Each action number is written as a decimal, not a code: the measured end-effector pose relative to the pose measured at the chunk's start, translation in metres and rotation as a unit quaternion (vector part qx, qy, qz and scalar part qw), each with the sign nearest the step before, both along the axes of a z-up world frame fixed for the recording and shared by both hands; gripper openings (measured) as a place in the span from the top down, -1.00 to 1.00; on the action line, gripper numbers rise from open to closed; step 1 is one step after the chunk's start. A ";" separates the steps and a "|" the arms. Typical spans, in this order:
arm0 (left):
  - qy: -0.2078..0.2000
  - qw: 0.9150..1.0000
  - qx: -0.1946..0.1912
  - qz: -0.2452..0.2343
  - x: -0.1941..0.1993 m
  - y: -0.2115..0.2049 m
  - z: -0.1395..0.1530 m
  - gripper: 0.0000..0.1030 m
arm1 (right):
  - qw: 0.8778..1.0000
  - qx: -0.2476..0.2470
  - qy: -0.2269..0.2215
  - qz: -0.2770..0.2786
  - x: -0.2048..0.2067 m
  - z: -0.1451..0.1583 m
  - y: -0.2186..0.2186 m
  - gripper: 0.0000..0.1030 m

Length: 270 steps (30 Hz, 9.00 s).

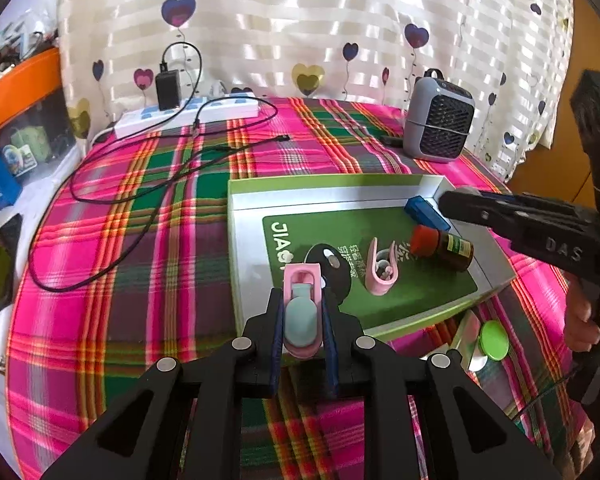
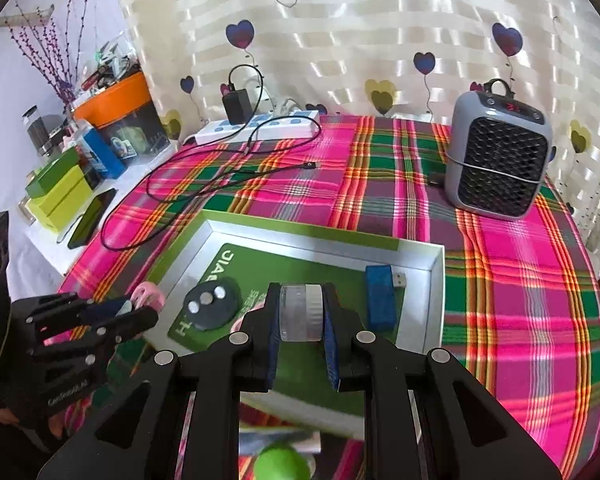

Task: Organize rigid objects
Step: 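Carry the pink clip and white roll over the green box with both tools, then open the right tool to drop the roll while the left tool releases the clip into the box, then withdraw both open tools from the box toward the remaining items, then grasp the green-lidded white jar with the right tool, then grasp the silver metal bar with the left tool while the right tool holds the jar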

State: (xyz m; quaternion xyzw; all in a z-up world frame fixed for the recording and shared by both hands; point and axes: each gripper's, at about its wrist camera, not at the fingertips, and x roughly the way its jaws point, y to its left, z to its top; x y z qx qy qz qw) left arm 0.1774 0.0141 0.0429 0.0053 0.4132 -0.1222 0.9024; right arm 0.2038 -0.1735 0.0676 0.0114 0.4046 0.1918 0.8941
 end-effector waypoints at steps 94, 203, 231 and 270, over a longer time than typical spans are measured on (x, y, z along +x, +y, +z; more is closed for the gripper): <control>0.016 1.000 0.000 -0.015 0.009 -0.008 -0.012 0.40 | 0.998 -0.044 0.054 -0.002 0.054 -0.040 0.036 0.15; 0.003 0.997 -0.015 -0.072 -0.071 -0.011 -0.012 0.40 | 0.999 0.022 0.018 -0.045 -0.095 -0.051 -0.017 0.34; 0.010 0.988 -0.004 -0.154 -0.039 -0.074 -0.015 0.39 | 0.997 0.032 0.003 -0.068 -0.107 -0.044 -0.052 0.34; 0.023 0.982 0.048 -0.184 -0.059 -0.123 -0.029 0.39 | 0.995 0.052 0.005 -0.089 -0.117 -0.044 -0.075 0.34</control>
